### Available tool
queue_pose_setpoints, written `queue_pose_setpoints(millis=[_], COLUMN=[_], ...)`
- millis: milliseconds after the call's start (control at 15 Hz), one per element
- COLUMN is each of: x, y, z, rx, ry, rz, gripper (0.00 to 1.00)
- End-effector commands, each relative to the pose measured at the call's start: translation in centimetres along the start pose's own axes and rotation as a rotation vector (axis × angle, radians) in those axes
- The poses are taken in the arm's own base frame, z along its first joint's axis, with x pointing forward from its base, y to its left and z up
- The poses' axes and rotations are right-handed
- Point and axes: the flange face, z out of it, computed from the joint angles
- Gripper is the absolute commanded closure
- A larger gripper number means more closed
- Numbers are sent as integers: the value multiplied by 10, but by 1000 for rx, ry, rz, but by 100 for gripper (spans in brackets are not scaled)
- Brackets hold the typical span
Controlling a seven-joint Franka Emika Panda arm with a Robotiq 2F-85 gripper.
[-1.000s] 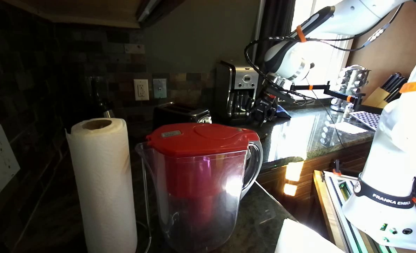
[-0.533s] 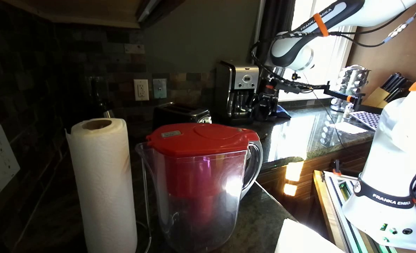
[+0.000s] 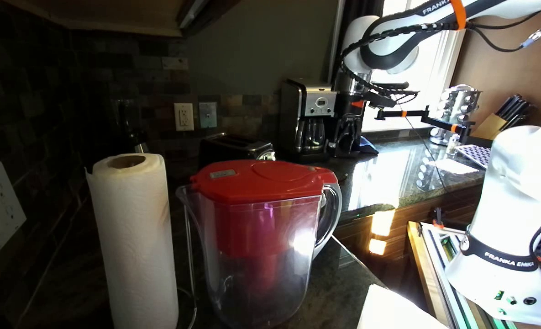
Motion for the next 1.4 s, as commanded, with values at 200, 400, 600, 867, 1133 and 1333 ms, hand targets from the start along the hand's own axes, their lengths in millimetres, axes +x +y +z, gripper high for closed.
queue_pose_setpoints(millis=[200, 400, 600, 867, 1133, 1333], x=[2, 13, 27, 43, 52, 58], y=[-83, -105, -111, -109, -108, -107], z=[28, 42, 56, 77, 96, 107], rx=[-62, -76, -88, -102, -109, -105], ry=[-36, 5, 54, 75, 52, 37], rz=[-299, -330, -316, -292, -252, -218], gripper=[0, 0, 0, 0, 0, 0])
